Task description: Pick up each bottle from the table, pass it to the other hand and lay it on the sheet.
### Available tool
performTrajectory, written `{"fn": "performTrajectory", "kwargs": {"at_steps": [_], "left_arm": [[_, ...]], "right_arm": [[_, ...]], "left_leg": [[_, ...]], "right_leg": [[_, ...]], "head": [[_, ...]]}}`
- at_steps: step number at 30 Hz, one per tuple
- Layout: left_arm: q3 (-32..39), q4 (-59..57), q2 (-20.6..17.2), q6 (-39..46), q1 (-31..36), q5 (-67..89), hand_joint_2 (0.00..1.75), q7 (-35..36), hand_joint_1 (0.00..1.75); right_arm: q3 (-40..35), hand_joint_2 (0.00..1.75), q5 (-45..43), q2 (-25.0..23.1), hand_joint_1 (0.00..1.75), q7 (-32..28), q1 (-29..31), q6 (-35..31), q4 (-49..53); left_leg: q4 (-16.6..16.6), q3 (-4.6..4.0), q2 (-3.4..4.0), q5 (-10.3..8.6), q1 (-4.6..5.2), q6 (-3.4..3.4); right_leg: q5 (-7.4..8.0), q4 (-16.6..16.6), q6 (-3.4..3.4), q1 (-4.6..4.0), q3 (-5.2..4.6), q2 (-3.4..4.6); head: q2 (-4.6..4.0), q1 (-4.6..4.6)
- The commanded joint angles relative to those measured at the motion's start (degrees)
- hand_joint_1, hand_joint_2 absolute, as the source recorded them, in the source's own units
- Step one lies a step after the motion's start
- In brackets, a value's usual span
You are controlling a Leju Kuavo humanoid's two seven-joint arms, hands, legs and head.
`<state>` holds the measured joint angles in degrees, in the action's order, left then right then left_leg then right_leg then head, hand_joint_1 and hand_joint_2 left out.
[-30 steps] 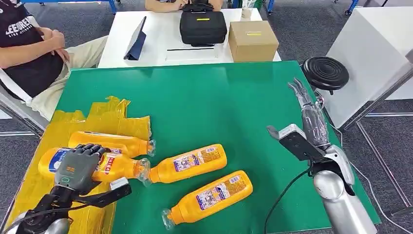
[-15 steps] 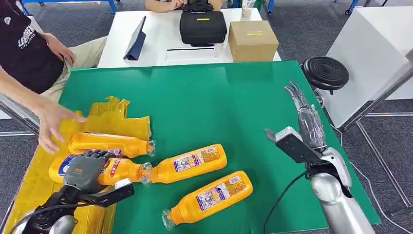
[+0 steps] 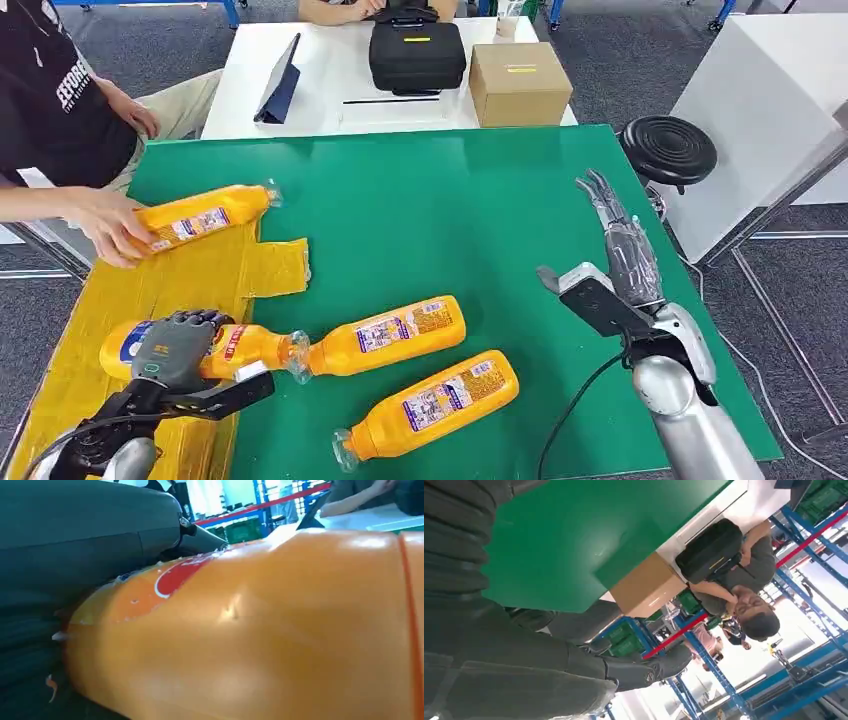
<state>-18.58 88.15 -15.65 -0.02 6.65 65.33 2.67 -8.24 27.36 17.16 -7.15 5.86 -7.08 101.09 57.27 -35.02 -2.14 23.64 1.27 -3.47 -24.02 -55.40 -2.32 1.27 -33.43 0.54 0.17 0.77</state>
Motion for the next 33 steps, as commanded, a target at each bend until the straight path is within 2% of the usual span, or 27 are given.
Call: {"fn": "performTrajectory", "kwargs": {"at_steps": [1,8,10,17,18,19,21,22,33], "left_arm": [[1.3,-6.6,2.1,0.9,2.9,-0.7,1.75,0.8,1.75],[3.3,-5.6,2.2,1.5,0.8,-2.0,1.75,1.3,1.75],[3.7,-6.0,2.6,1.5,1.0,-2.2,1.75,1.3,1.75],[3.3,-10.7,4.7,1.1,4.7,-2.5,1.75,1.2,1.75],[3.0,-11.2,5.1,1.1,5.2,-2.5,1.75,1.1,1.57],[2.8,-11.8,5.2,1.0,5.5,-2.4,1.75,1.0,1.2],[2.0,-13.3,5.6,1.4,6.2,-2.2,1.75,0.7,0.09],[1.9,-13.4,5.8,1.6,6.2,-2.2,1.75,0.7,0.0],[0.6,-15.0,6.3,1.7,6.1,-1.7,1.75,0.8,0.0]], "right_arm": [[-2.2,1.75,0.3,-1.8,0.0,0.4,3.1,-0.1,-3.4],[-2.7,1.75,0.3,-1.4,0.0,0.9,3.5,0.1,-3.5],[-2.8,1.75,0.3,-1.4,0.0,0.9,3.4,0.1,-3.5],[-3.1,1.75,0.7,-1.7,0.0,1.6,2.7,0.0,-3.0],[-3.2,1.75,0.7,-1.7,0.0,1.6,2.4,0.0,-2.9],[-3.1,1.75,0.7,-1.7,0.0,1.6,2.3,-0.1,-2.8],[-3.1,1.75,0.8,-1.9,0.0,1.6,1.9,-0.2,-2.6],[-3.1,1.75,0.8,-1.9,0.0,1.6,1.9,-0.2,-2.6],[-3.2,1.75,0.6,-1.9,0.0,1.8,2.7,-0.3,-3.8]], "left_leg": [[0.0,0.28,0.22,0.11,-0.12,0.27],[0.0,0.14,0.15,0.05,-0.07,0.16],[0.0,0.38,0.29,0.18,-0.17,0.34],[0.0,0.19,0.07,0.05,-0.1,0.21],[0.0,0.12,0.01,0.01,-0.06,0.15],[0.0,0.27,0.04,0.06,-0.13,0.28],[0.0,0.26,0.01,0.06,-0.12,0.26],[0.0,0.18,0.02,0.04,-0.09,0.2],[0.0,0.28,0.13,0.09,-0.12,0.26]], "right_leg": [[-0.05,0.1,0.15,-0.14,0.32,0.03],[-0.02,0.1,0.08,-0.08,0.16,0.04],[-0.1,0.1,0.19,-0.19,0.44,0.05],[-0.04,0.1,0.12,-0.11,0.26,-0.08],[-0.02,0.1,0.08,-0.07,0.17,-0.09],[-0.07,0.1,0.15,-0.15,0.36,-0.15],[-0.07,0.1,0.15,-0.14,0.36,-0.18],[-0.04,0.1,0.11,-0.1,0.24,-0.12],[-0.07,0.1,0.14,-0.14,0.34,-0.06]], "head": [[0.0,0.0],[0.0,0.02],[0.0,0.02],[0.0,0.02],[0.0,0.0],[0.0,0.0],[0.0,0.0],[0.0,0.02],[0.0,0.02]]}}
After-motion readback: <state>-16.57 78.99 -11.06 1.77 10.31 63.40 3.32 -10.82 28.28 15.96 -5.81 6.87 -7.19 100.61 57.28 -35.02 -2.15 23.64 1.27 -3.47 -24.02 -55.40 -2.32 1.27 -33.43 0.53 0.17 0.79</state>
